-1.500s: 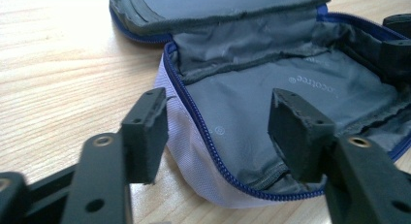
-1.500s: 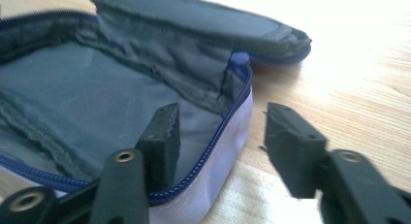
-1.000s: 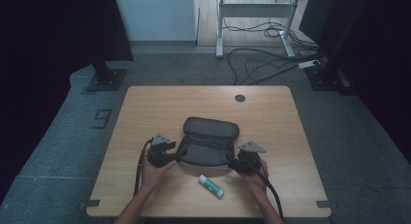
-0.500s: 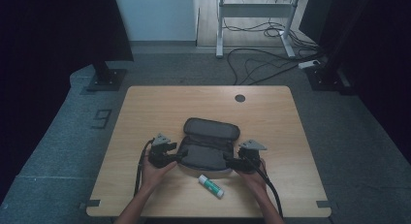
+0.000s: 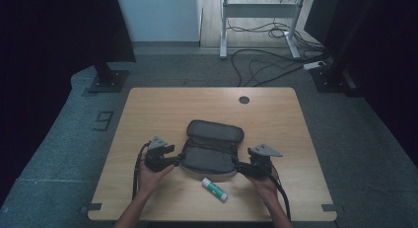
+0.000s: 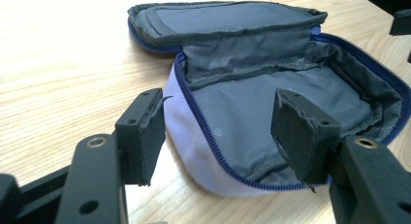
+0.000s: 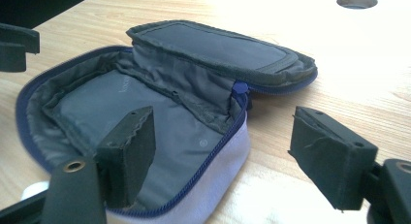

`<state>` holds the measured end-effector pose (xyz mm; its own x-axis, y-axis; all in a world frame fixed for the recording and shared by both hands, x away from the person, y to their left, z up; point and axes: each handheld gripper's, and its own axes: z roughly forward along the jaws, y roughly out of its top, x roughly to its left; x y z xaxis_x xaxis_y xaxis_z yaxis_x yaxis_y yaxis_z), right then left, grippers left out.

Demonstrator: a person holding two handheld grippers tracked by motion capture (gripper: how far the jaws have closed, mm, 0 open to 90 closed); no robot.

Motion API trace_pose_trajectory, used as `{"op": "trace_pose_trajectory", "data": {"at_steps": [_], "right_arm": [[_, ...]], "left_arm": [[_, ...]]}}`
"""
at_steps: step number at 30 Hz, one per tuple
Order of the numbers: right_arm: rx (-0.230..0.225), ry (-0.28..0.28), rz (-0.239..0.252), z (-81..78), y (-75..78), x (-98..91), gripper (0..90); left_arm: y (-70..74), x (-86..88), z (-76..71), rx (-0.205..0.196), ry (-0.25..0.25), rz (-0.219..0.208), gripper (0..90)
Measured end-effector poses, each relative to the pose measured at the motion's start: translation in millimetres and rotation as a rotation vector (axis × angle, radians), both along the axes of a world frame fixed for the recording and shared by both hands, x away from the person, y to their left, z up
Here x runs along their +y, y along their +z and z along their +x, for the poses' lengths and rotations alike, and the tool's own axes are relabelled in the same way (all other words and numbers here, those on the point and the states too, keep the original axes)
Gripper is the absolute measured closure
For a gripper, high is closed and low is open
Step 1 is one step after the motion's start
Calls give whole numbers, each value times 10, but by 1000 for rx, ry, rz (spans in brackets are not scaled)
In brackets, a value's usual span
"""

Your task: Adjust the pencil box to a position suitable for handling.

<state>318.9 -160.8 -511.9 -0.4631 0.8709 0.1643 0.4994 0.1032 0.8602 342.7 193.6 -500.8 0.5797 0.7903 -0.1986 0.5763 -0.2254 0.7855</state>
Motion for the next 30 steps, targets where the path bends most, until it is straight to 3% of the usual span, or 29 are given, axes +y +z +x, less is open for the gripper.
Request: {"op": "trace_pose_trajectory", "data": {"at_steps": [8, 11, 20, 27, 30], "right_arm": [[-20, 19, 13, -169, 53, -92, 267], [-30, 27, 11, -258, 64, -121, 277], [-25, 74, -3, -449, 36, -97, 294], [-18, 121, -12, -632, -19, -59, 320], [-13, 133, -17, -671, -47, -50, 325]], "left_arm": [[-38, 124, -118, -1, 7, 14, 377], [-38, 178, -172, 0, 2, -2, 379], [-85, 272, -290, -3, -2, -1, 381], [-126, 323, -369, -13, -19, 75, 383], [-145, 334, -379, -11, -22, 77, 383]]}}
